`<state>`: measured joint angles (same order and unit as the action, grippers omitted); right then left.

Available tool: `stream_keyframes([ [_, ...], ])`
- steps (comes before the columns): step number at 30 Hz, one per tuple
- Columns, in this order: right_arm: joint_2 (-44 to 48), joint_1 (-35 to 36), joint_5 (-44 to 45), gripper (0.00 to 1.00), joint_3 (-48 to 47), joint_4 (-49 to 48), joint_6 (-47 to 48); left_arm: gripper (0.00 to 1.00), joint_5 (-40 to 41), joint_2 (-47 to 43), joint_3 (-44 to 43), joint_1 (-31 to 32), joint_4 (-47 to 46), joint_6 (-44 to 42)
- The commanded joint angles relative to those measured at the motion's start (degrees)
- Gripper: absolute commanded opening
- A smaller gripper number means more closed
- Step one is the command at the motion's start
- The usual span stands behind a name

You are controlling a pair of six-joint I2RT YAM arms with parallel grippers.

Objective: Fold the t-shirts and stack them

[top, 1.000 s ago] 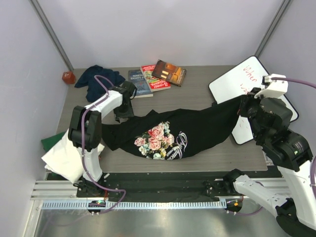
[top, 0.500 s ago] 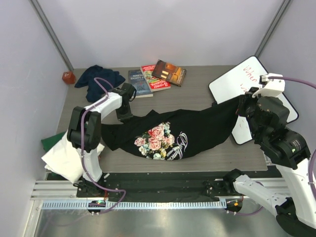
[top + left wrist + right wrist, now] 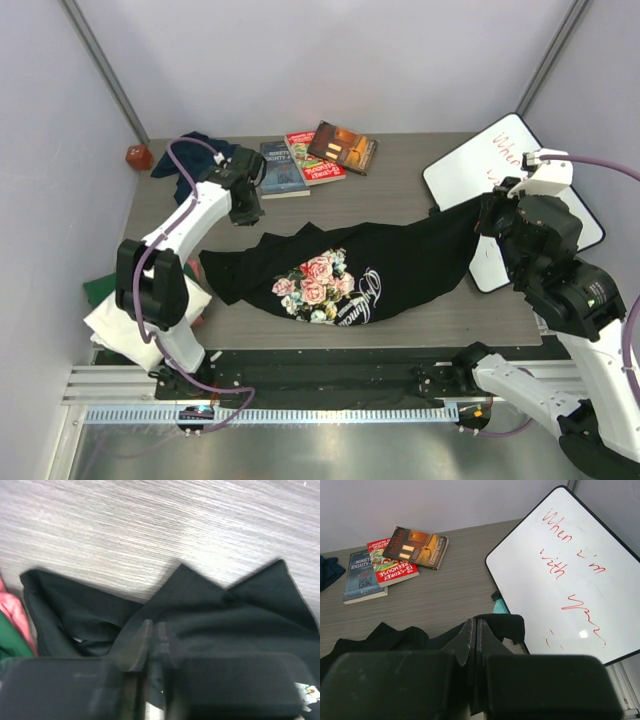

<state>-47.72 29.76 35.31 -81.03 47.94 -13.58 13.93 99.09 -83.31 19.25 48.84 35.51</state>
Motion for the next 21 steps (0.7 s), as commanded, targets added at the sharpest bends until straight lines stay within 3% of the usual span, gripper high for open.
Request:
stream_keyframes([
  [1, -0.5, -0.1, -0.3, 0.01, -0.2, -3.7, -0.5, 0.30, -1.2, 1.2, -2.8, -0.5, 4.4, -1.2],
  [3, -0.5, -0.1, -0.6, 0.01, -0.1, -3.8, -0.5, 0.55, -0.8, 0.9, -1.1, -0.6, 4.0, -1.1],
  [5, -0.1, -0.1, -0.5, 0.01, 0.2, -3.8, -0.4, 0.62, -1.1, 0.3, 0.4, -1.1, 2.9, -0.8],
  [21, 0.1, -0.1, -0.7, 0.01, 1.0, -3.8, -0.7, 0.59, -8.8, 3.4, 8.0, -3.0, -0.7, -0.4],
])
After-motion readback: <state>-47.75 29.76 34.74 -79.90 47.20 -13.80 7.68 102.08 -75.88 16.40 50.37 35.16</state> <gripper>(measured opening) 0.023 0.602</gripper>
